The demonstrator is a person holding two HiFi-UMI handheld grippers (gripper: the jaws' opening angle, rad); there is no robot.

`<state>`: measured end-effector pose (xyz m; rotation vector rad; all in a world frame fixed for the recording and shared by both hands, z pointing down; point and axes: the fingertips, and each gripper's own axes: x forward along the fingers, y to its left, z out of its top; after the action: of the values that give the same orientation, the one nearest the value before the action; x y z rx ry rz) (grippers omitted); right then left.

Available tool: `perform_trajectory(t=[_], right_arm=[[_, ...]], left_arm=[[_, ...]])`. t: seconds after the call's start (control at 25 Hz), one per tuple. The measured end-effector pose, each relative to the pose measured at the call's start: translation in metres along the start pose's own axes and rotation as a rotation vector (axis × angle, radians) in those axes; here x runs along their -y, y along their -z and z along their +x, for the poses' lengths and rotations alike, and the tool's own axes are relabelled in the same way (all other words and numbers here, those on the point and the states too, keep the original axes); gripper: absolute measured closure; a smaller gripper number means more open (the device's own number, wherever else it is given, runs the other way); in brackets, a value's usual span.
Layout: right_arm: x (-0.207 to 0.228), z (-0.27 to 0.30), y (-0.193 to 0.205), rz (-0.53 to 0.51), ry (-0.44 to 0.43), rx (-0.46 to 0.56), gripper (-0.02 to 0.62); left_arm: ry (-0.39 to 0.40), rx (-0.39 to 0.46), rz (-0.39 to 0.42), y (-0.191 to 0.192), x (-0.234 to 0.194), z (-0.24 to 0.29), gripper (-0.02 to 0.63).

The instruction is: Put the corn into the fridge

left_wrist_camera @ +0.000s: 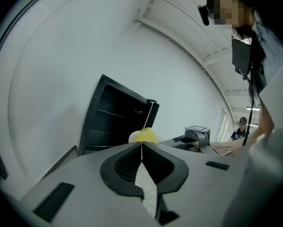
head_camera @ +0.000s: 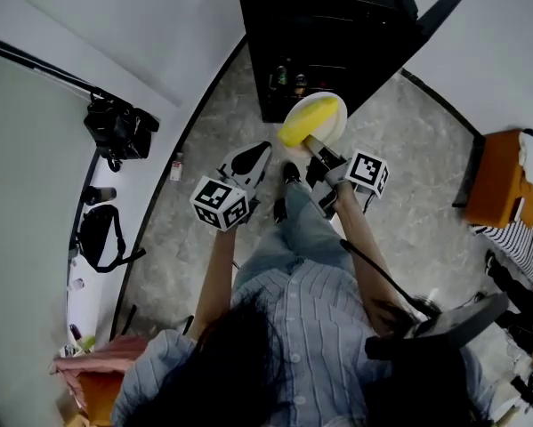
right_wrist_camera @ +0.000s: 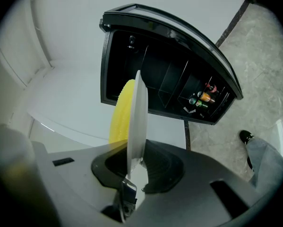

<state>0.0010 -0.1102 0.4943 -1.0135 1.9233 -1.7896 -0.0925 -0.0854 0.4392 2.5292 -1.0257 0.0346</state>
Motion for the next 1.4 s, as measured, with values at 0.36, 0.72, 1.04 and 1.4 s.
perform_trajectory(t=[0.36, 0.72, 1.04, 1.4], right_arm=[[0.032, 0.027, -0.031, 0.022, -0.007, 0.014, 0.543], [0.062, 0.052, -0.054, 0.03, 0.014, 0.011, 0.543], [0.079, 0.079, -0.071, 0.012, 0.014, -0.008, 0.543], [0.094, 0.105, -0.094, 0.024, 0.014, 0.001, 0.543]], left_arm=[[-0.008, -0.005, 0.019, 0.015, -0.038, 0.03, 0.598], [0.003, 0.017, 0.022, 0.018, -0.064, 0.061, 0.598], [0.01, 0.005, 0.018, 0.029, -0.078, 0.083, 0.598], [0.021, -0.016, 0.002, 0.035, -0.088, 0.098, 0.598]])
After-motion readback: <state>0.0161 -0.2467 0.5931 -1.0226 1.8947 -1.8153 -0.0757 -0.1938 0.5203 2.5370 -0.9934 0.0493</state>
